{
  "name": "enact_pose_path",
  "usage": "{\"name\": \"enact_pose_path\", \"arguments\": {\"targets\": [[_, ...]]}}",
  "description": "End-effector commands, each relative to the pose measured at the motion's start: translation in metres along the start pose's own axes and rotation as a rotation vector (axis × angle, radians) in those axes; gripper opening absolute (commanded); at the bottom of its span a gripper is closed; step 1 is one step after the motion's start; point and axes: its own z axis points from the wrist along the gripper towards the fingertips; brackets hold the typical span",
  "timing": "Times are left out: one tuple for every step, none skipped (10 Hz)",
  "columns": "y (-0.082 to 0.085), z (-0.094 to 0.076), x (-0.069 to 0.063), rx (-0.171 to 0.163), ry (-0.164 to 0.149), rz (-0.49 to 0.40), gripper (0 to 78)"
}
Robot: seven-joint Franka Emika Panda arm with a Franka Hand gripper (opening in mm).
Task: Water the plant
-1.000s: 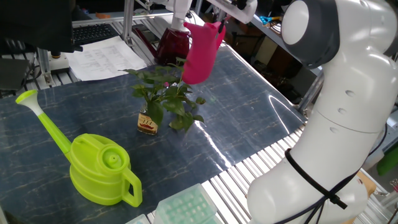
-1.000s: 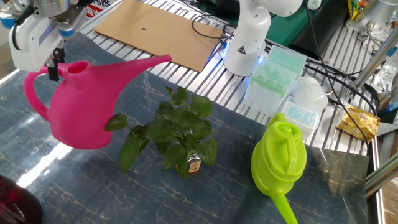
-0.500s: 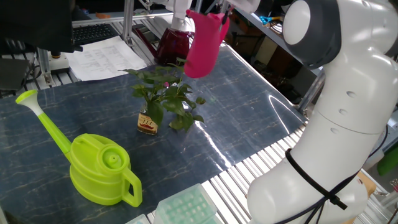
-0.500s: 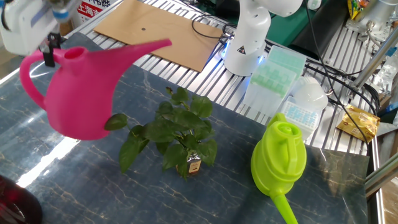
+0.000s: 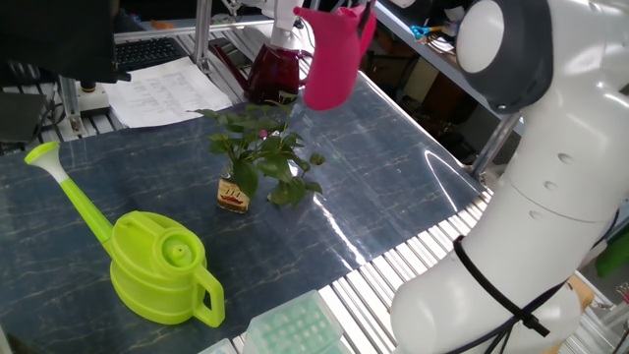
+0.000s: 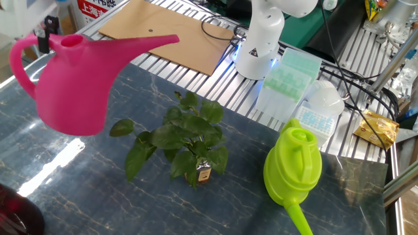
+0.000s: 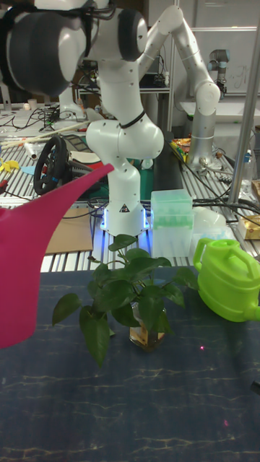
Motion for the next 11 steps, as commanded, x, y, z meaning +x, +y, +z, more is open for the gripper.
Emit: {"name": "enact_pose_path", "arguments": {"targets": [[-0.0016, -0.0062, -0.0022, 0.0, -0.066, 0.04, 1.2], [-0.0016, -0.0071, -0.0011, 0.004, -0.084, 0.052, 1.2], [-0.0016, -0.0074, -0.0006, 0.008, -0.113, 0.06, 1.2], [-0.0016, -0.0075, -0.0004, 0.008, -0.117, 0.06, 1.2], [-0.0016, -0.008, 0.0007, 0.006, -0.142, 0.07, 1.2], [-0.0016, -0.0092, 0.0024, 0.015, -0.173, 0.073, 1.2], [-0.0017, -0.0097, 0.003, 0.018, -0.195, 0.076, 1.2], [-0.0017, -0.0099, 0.0032, 0.022, -0.23, 0.073, 1.2], [-0.0017, -0.0099, 0.0033, 0.026, -0.252, 0.069, 1.2], [-0.0018, -0.01, 0.0035, 0.02, -0.254, 0.067, 1.2], [-0.0018, -0.0101, 0.0037, 0.008, -0.259, 0.065, 1.2]]}}
